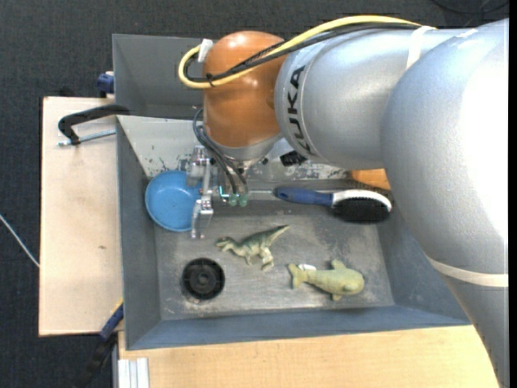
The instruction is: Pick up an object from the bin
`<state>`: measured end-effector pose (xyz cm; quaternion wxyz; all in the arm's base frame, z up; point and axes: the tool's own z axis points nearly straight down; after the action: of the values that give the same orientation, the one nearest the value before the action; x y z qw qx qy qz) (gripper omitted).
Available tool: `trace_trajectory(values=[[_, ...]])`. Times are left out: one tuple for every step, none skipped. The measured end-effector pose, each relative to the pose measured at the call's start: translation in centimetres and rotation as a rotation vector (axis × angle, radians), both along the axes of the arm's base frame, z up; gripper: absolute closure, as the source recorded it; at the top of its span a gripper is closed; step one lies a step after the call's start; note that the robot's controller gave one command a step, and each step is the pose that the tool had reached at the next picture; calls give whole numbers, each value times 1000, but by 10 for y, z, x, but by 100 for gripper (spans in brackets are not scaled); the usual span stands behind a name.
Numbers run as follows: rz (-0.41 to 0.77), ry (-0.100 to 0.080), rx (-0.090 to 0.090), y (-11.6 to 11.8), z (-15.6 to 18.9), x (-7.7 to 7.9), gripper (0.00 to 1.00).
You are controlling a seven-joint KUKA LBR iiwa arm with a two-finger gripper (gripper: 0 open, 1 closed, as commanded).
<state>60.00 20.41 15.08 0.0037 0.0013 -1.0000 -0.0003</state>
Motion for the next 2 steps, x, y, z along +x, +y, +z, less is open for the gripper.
trace_trajectory(values=[[-69, -14, 3, 16, -79, -19, 0], [-67, -18, 6, 17, -74, -17, 100]])
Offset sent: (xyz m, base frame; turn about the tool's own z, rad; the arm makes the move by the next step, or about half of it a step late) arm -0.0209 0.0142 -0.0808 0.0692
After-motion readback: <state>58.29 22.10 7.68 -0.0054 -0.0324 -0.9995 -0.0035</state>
